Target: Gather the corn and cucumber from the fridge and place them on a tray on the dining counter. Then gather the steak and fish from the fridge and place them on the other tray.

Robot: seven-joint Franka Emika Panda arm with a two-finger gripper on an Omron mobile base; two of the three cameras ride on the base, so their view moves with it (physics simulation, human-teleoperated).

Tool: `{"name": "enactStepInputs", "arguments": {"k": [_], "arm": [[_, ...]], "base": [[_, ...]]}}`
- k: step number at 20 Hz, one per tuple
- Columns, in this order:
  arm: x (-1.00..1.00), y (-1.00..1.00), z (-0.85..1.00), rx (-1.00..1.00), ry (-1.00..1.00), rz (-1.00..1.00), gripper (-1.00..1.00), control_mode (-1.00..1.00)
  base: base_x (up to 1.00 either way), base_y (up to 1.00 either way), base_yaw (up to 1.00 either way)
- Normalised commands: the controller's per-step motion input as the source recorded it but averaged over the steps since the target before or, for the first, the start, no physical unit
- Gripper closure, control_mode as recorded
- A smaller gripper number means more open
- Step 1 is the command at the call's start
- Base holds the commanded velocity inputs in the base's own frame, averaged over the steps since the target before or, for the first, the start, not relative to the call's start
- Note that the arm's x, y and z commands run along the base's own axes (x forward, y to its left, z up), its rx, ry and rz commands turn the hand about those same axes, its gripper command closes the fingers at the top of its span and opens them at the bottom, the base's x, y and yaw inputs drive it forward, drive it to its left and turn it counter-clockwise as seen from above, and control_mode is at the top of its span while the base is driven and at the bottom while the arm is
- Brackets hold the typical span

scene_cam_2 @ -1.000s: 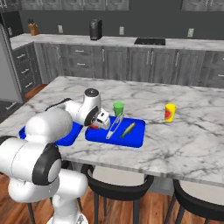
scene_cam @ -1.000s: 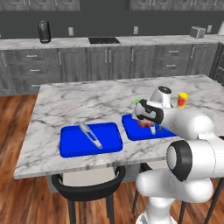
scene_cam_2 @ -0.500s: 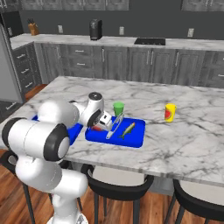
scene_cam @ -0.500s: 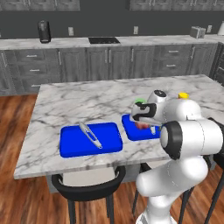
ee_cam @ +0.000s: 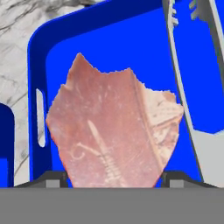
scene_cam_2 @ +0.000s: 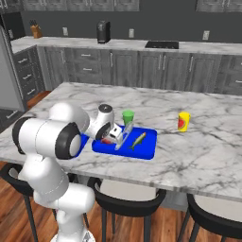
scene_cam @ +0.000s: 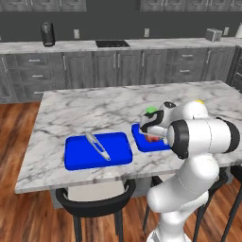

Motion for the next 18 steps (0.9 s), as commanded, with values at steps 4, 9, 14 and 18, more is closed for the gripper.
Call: {"name": "enactStepInputs", "arguments": {"k": [4, 9, 14, 18], "arm": [[0.17, 0.0, -0.25, 0.0, 0.0, 0.0, 1.0, -1.0], [0.09, 0.0, -0.2, 0.0, 0.0, 0.0, -1.0, -1.0], [0.0, 0.0, 0.0, 0.0, 0.0, 0.0, -1.0, -1.0], [0.0, 0.0, 0.0, 0.0, 0.02, 0.0, -1.0, -1.0]], "base": [[0.0, 0.0, 0.0], [0.0, 0.0, 0.0], [0.0, 0.0, 0.0], [0.0, 0.0, 0.0]]}}
